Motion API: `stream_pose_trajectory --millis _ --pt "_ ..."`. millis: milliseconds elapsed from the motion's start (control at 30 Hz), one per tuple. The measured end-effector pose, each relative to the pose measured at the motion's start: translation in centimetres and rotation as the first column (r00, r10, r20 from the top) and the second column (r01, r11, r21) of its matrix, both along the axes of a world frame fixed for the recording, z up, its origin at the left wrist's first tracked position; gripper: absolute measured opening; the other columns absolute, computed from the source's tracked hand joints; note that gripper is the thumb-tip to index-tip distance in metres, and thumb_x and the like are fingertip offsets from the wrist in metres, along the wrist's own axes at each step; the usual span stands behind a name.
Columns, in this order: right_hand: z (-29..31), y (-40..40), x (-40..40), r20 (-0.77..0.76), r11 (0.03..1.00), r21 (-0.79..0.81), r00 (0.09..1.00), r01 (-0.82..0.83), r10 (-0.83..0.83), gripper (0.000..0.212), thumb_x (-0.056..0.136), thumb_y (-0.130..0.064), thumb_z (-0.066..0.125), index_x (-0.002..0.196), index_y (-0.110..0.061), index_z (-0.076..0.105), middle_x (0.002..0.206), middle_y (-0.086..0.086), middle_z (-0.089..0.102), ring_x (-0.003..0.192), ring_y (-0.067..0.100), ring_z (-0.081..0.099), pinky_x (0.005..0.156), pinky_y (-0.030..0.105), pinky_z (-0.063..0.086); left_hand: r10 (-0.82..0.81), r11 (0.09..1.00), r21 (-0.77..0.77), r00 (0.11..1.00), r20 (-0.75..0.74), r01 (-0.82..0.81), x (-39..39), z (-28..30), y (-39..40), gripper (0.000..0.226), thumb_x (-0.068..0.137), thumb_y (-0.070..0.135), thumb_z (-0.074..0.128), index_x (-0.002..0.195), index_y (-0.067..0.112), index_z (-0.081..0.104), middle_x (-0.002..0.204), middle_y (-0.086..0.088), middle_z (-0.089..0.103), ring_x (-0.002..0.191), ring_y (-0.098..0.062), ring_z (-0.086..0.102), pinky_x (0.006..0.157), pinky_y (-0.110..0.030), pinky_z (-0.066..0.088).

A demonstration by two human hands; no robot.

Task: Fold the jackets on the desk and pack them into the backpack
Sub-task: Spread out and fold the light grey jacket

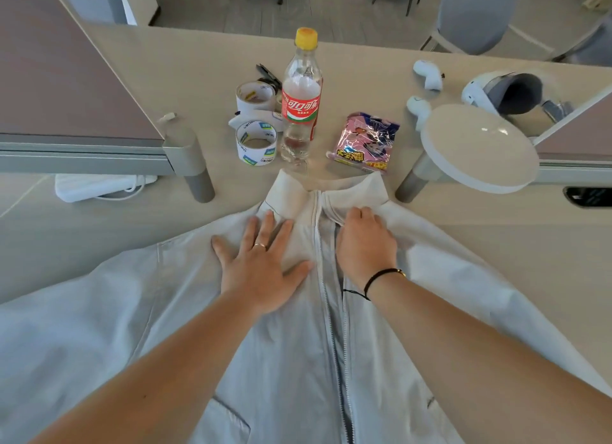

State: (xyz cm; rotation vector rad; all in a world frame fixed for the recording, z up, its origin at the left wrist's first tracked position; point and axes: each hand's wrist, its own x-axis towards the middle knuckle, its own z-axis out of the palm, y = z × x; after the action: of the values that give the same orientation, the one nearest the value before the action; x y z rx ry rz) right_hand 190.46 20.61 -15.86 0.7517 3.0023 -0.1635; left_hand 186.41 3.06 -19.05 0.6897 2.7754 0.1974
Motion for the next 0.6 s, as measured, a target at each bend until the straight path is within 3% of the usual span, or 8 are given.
stream_pose_trajectory --millis 100,200,267,367,433,500,600 --pt "0.7 0.9 -0.6 -0.035 0.999 -0.045 0.999 0.003 -0.004 0.021 0.101 -0.018 0.041 0.116 -0.007 0.051 0.114 0.011 0.056 0.105 0.033 0.058 0.075 0.039 0.046 0.038 0.998 0.038 0.999 0.036 -0.039 -0.1 1.1 0.1 0.081 0.084 0.082 0.029 0.153 0.050 0.000 0.167 0.015 -0.008 0.154 -0.014 -0.005 0.109 -0.072 0.001" --pt "2.5 1.6 -1.3 -0.295 0.966 -0.257 0.948 0.039 -0.117 0.012 0.102 -0.018 0.045 0.096 -0.009 0.049 0.092 0.007 0.058 0.079 0.026 0.054 0.065 0.032 0.034 0.135 0.968 0.209 0.990 0.032 -0.138 -1.2 2.5 0.6 0.078 0.084 0.062 0.053 0.148 0.050 0.011 0.159 0.017 0.022 0.148 -0.017 0.024 0.114 -0.059 0.013" --pt "3.5 1.3 -1.3 -0.443 0.913 -0.408 0.876 -0.009 -0.189 0.016 0.100 -0.017 0.051 0.085 -0.011 0.049 0.075 -0.001 0.055 0.068 0.019 0.049 0.060 0.031 0.031 0.225 0.910 0.352 0.974 0.029 -0.221 -2.9 3.1 1.0 0.070 0.089 0.045 0.055 0.150 0.038 0.022 0.148 0.011 0.040 0.135 -0.022 0.042 0.113 -0.049 0.024" --pt "2.2 0.0 -0.6 -0.285 0.839 -0.537 0.955 -0.086 -0.084 0.021 0.098 -0.014 0.052 0.077 -0.014 0.052 0.075 0.000 0.059 0.073 0.020 0.056 0.062 0.032 0.040 0.271 0.853 0.416 0.949 0.162 -0.314 -6.1 3.1 1.7 0.043 0.099 0.020 0.044 0.142 0.015 0.042 0.136 -0.009 0.056 0.122 -0.033 0.049 0.098 -0.042 0.039" --pt "0.4 -0.3 -0.2 -0.170 0.805 -0.582 0.985 -0.117 0.021 0.021 0.094 -0.004 0.048 0.078 -0.013 0.057 0.083 0.001 0.062 0.082 0.022 0.058 0.065 0.024 0.042 0.264 0.852 0.403 0.940 0.216 -0.333 -7.6 3.1 2.0 0.026 0.098 0.010 0.035 0.110 0.010 0.058 0.106 -0.012 0.066 0.099 -0.034 0.056 0.073 -0.038 0.043" --pt "0.2 0.2 -0.3 -0.173 0.755 -0.647 0.985 -0.112 -0.001 0.024 0.094 -0.001 0.044 0.094 -0.012 0.065 0.091 0.001 0.066 0.086 0.021 0.060 0.073 0.023 0.048 0.249 0.847 0.403 0.929 0.274 -0.346 -8.6 3.4 2.2 0.029 0.094 0.005 0.032 0.091 0.013 0.060 0.080 -0.005 0.061 0.074 -0.029 0.056 0.054 -0.031 0.039" --pt "0.3 1.3 0.1 -0.244 0.784 -0.595 0.969 -0.179 0.036 0.023 0.099 -0.008 0.044 0.107 -0.017 0.063 0.099 0.000 0.065 0.091 0.018 0.059 0.083 0.033 0.049 0.202 0.811 0.452 0.903 0.379 -0.371 -9.6 4.3 2.9 0.041 0.101 0.006 0.031 0.107 0.031 0.063 0.090 0.002 0.063 0.062 -0.020 0.052 0.048 -0.024 0.039"
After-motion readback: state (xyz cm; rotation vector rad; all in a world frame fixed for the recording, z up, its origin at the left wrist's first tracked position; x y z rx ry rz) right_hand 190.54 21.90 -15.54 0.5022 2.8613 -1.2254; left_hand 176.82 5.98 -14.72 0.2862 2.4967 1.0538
